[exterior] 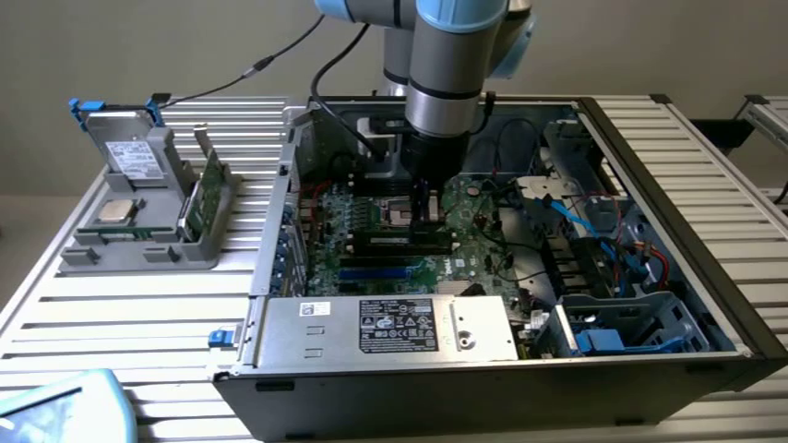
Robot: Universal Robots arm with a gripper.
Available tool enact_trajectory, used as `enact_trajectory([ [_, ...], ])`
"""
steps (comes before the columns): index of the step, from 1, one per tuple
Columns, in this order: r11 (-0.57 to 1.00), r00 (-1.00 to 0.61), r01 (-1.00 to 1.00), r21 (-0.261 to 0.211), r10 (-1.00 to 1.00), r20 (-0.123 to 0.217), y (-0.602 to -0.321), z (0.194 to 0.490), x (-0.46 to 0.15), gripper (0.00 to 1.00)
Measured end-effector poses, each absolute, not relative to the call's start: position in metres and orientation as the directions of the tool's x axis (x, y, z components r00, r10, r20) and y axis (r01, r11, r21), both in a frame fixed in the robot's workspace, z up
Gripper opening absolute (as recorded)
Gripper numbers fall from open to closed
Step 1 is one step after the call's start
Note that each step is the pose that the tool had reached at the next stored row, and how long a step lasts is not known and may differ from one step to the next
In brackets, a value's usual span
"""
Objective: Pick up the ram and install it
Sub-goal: 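Insert the ram into the slot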
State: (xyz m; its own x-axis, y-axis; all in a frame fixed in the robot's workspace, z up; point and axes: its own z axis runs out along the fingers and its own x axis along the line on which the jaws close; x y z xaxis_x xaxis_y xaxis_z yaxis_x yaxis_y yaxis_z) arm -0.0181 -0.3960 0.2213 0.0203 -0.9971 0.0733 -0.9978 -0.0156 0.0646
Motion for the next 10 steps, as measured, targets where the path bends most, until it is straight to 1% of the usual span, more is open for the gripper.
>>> enact_trajectory([
  [10,-0.015,0.021,-0.998,0.066,-0.997,0.081,-0.3951,0.2198,-0.018,0.14],
])
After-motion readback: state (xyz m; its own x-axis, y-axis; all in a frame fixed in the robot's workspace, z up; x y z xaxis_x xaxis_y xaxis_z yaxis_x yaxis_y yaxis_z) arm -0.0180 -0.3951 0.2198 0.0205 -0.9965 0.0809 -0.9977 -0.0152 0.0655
